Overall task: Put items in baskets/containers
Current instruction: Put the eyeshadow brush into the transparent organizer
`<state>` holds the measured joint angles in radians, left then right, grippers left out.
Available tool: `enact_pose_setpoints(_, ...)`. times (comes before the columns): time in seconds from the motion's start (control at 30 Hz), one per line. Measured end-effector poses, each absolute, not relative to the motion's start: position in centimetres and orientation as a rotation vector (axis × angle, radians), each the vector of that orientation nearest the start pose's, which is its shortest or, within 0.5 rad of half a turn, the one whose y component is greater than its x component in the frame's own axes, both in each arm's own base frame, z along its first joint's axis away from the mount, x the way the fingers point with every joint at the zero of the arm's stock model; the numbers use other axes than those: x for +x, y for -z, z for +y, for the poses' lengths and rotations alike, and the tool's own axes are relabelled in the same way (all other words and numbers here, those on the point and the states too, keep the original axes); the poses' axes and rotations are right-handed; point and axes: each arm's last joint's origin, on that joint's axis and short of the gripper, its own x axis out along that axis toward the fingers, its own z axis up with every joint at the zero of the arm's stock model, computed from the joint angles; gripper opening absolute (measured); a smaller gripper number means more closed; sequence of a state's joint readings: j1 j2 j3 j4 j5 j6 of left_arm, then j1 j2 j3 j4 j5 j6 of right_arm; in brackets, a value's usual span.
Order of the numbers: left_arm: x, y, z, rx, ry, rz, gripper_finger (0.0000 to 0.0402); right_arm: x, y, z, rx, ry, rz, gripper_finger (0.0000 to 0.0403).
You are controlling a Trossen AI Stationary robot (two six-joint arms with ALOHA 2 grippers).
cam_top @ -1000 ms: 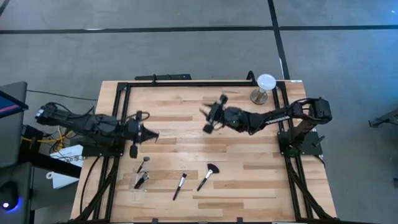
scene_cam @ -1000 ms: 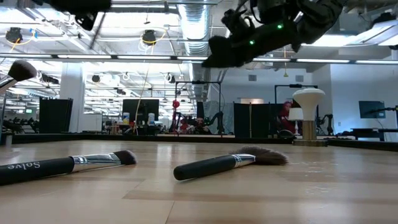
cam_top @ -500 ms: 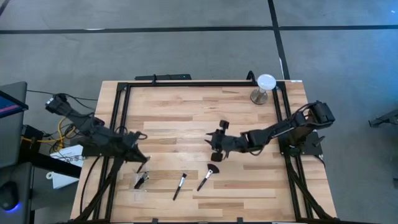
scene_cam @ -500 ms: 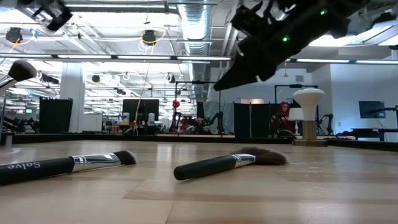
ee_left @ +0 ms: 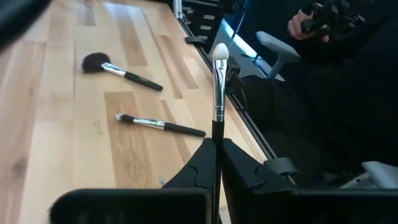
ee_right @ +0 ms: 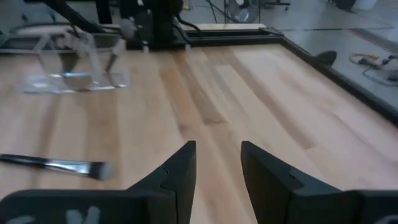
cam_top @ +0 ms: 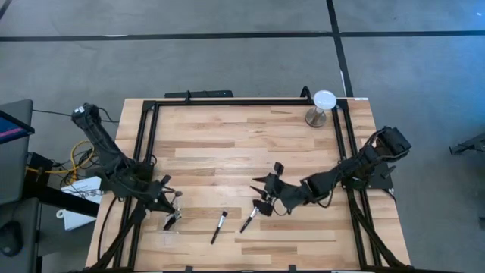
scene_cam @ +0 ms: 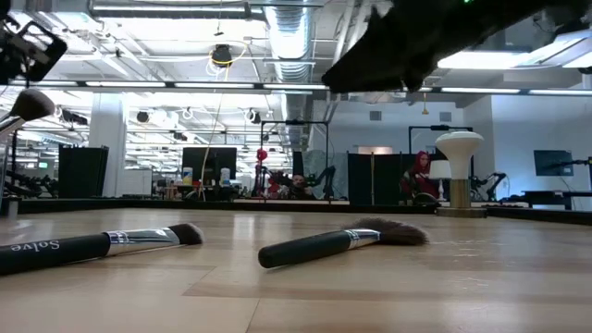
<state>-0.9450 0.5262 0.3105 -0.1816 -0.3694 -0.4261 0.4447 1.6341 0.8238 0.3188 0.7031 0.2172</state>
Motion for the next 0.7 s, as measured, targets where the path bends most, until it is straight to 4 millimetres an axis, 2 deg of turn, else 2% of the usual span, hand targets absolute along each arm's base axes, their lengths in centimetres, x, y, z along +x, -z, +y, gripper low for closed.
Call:
enact_pose_setpoints(0.23, 7.4, -18.2, -10.5, -0.11, 0.471, 0.413, 0.0011, 28.5, -18.8, 16.2, 0.0, 0.301, 0.327, 0.0118)
enact_pose_setpoints(0.4, 7.0, -16.8, -10.6, -0.154, 0.464, 0.407, 0.0018, 27.1, -18.9, 18.1, 0.029, 0.323, 0.284, 0.0118)
enact_pose_setpoints(0.7, 6.9, -15.3, -10.3, -0.236, 0.412, 0.441, 0.008, 26.1, -19.0, 19.4, 0.029, 0.31, 0.263, 0.0118)
